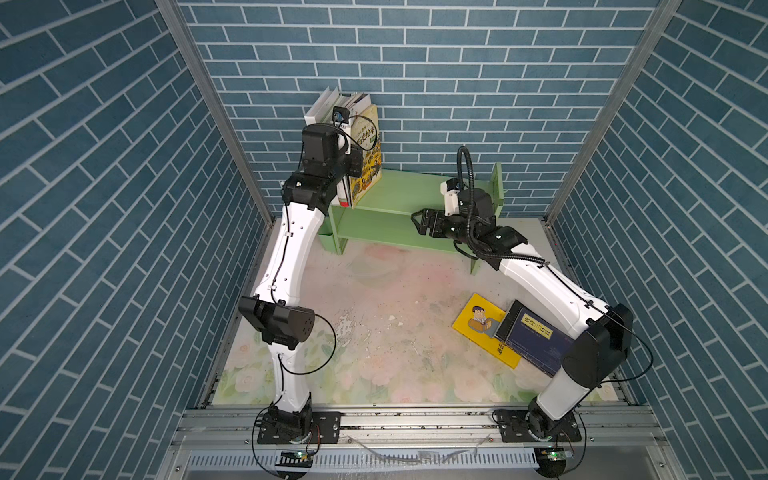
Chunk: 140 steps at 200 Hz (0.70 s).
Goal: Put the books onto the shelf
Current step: 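Press the picture book against the standing books with the left gripper while the right steadies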
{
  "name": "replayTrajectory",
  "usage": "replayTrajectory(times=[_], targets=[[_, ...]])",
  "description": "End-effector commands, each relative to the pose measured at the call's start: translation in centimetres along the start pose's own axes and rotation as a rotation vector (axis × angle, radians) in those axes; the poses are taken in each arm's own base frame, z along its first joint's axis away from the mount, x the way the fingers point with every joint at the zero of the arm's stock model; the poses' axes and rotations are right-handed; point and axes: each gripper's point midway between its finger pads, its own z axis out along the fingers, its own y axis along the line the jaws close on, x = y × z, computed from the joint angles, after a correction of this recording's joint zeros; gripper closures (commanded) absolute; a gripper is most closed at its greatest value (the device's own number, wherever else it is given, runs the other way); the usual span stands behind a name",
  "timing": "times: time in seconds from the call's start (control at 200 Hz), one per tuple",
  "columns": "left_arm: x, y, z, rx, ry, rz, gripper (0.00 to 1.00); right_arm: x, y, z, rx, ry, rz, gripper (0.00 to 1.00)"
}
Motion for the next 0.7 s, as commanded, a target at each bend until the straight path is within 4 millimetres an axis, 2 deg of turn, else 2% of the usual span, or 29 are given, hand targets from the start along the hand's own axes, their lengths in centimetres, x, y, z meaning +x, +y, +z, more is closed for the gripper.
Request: replayTrajectory(times=[0.0,0.38,0.695], targets=[[-0.06,0.44,0.28,-0.017,-0.012,-0.01,1.0,-0.78,-0.13,-0.29,0.011,-0.017,-0.022,0.09],[0.55,0.75,0.85,-0.037,-0.022,-0.006,1.0,-0.72,-0.31,-0.24,0.015,-0.014,-0.022,0.09],[0.41,1.17,0.43,-0.051,-0.019,-0.004,0.99,-0.62,-0.65,-0.08,0.021,-0.009,-0.02,0.09]])
